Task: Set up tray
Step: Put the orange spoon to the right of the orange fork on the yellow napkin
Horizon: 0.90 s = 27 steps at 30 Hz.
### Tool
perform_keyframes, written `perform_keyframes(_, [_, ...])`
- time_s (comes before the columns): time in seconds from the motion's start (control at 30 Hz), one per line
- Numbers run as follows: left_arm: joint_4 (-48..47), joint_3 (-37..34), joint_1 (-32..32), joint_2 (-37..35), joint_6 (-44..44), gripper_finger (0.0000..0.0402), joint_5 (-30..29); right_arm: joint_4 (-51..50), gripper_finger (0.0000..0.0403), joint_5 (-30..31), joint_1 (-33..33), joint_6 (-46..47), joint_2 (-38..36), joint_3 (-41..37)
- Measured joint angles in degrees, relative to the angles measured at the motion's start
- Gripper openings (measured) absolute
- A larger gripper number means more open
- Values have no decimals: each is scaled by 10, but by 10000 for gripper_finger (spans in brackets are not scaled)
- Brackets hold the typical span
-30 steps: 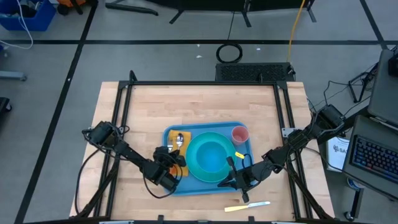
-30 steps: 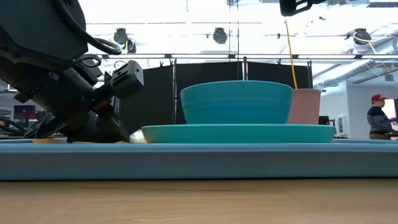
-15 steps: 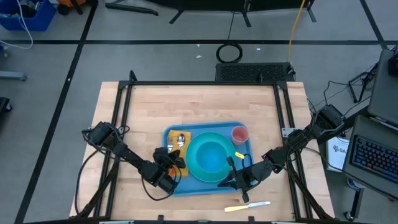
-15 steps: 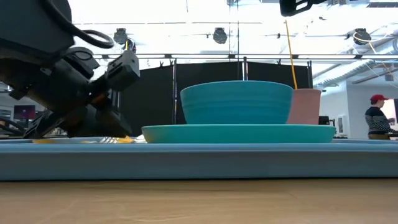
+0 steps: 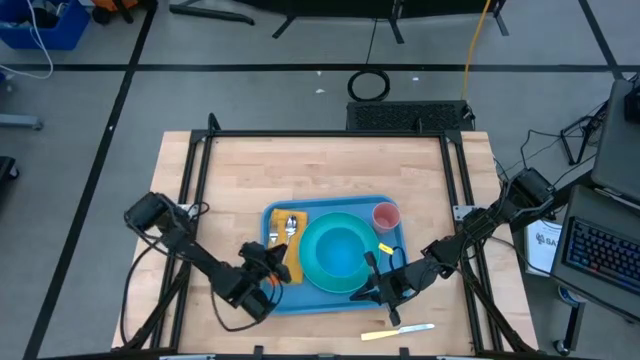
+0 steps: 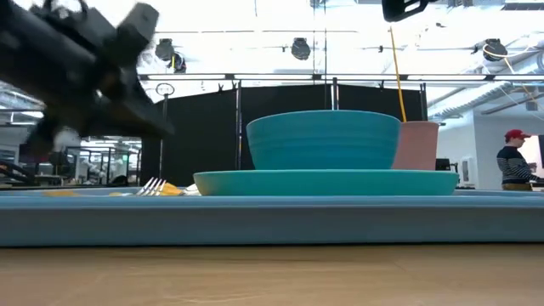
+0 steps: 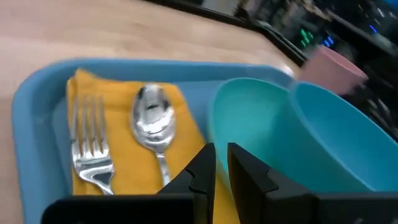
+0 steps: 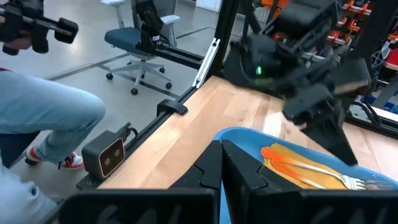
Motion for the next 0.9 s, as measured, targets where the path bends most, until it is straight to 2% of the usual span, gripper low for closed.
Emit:
perform_keyframes(0.23, [78, 0, -79, -66, 210, 44, -18, 47, 0, -1, -9, 11, 0, 1])
perform_keyframes(0.3, [82, 0, -102, -83, 264, 44, -8, 33, 0, -1, -24, 37, 0, 11])
perform_keyframes(0.37, [87, 0, -121, -93, 279, 44, 8, 4, 0, -13, -48, 74, 0, 29])
perform_keyframes(0.5, [89, 0, -160, -98, 301, 44, 11, -92, 0, -107, -116, 162, 0, 77])
perform_keyframes(0.67, [85, 0, -199, -98, 320, 44, -14, -201, 8, -226, -212, 243, 0, 152])
perform_keyframes(0.9, [70, 0, -233, -98, 385, 44, -40, -299, 33, -331, -336, 279, 1, 240])
